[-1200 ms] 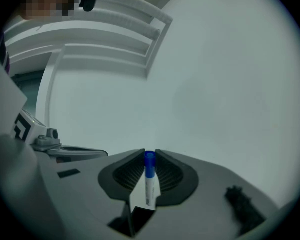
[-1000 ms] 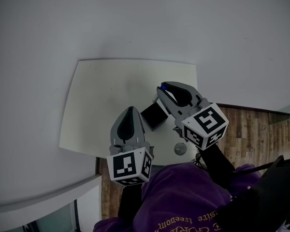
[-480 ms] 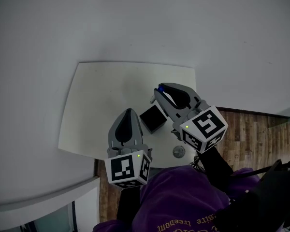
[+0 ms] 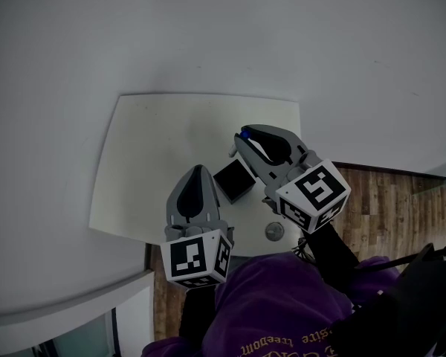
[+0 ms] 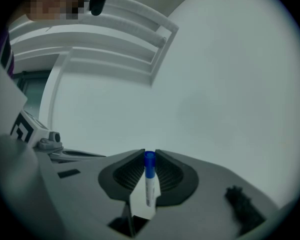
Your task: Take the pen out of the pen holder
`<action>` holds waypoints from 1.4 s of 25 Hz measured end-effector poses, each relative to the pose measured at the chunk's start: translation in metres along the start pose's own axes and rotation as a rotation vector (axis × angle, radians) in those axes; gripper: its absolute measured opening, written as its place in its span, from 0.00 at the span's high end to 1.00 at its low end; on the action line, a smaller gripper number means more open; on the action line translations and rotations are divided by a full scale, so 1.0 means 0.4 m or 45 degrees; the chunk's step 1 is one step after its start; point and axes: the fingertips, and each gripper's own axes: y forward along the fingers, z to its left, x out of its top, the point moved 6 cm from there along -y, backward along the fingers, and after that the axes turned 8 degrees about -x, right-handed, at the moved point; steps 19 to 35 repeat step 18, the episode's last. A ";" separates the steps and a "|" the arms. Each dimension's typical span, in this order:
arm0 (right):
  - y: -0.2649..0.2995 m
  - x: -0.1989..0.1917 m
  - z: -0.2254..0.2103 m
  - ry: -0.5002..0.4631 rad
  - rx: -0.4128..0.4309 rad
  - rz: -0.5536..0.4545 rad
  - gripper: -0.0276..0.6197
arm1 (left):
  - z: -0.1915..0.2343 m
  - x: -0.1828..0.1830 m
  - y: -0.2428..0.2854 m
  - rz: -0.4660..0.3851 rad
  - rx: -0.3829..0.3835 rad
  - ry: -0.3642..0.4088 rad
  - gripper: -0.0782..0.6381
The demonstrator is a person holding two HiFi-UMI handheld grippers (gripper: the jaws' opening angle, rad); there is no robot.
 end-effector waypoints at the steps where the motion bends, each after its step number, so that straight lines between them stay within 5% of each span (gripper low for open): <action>1: -0.001 0.001 0.000 0.002 0.001 -0.002 0.85 | -0.001 -0.001 0.000 0.004 -0.004 0.001 0.88; 35: -0.002 0.002 -0.001 0.017 0.001 -0.017 0.85 | -0.008 -0.015 0.001 0.022 -0.011 -0.006 0.88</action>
